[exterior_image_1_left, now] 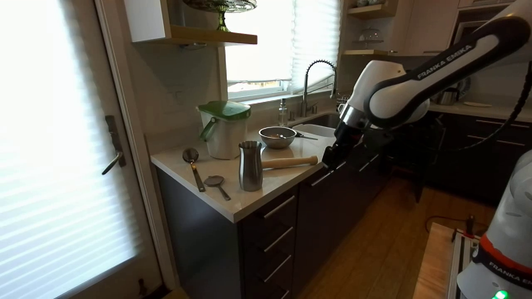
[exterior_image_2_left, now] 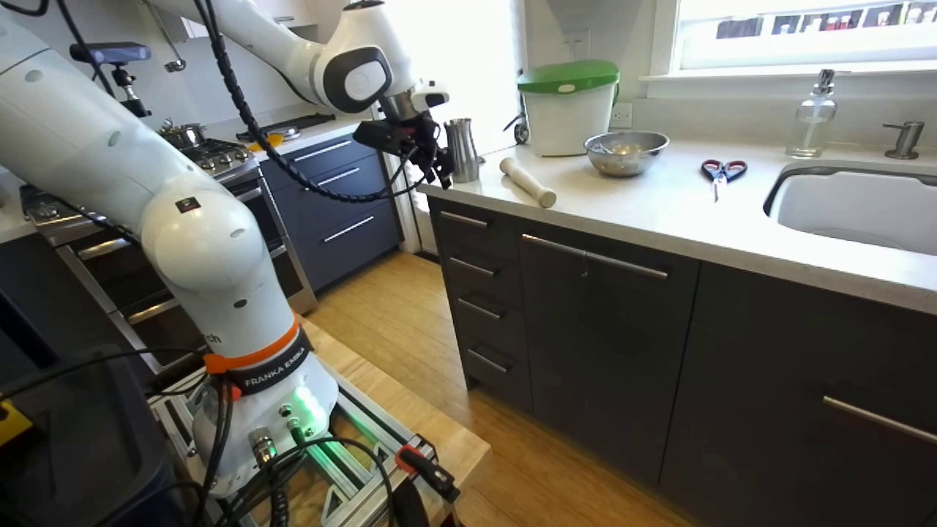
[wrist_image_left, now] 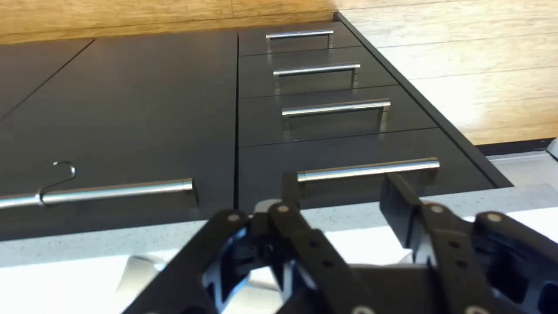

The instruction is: Push the drawer closed

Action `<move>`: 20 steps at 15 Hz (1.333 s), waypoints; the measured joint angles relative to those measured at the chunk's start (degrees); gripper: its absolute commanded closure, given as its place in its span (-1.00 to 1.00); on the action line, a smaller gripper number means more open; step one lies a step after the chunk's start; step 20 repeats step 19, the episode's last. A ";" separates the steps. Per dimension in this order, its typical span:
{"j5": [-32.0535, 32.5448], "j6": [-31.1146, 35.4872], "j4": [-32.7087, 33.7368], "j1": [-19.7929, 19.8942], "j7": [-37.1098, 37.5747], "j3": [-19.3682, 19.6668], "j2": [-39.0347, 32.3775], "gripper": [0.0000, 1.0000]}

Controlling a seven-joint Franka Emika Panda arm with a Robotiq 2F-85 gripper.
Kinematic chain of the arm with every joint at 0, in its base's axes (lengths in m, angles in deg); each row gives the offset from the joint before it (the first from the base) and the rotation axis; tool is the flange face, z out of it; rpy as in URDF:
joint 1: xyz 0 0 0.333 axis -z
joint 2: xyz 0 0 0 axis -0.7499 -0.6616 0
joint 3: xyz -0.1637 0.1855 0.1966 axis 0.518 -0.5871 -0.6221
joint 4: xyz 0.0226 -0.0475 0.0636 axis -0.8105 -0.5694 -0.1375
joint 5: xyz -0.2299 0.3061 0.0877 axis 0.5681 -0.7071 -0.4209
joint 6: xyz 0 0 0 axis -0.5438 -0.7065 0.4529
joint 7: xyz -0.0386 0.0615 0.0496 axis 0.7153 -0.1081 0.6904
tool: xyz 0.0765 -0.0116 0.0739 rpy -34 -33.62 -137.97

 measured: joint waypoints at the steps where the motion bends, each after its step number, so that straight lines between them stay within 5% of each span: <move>1: 0.30 -1.97 0.27 0.00 -0.25 -0.45 2.46 -0.86; 3: 1.57 -5.01 0.16 -1.49 -0.56 -0.10 7.07 -1.00; 10: 1.86 -11.68 -0.06 -3.45 -1.22 -0.53 17.95 -0.98; 20: 1.85 -14.80 0.17 -3.60 -1.69 -0.49 19.66 -0.99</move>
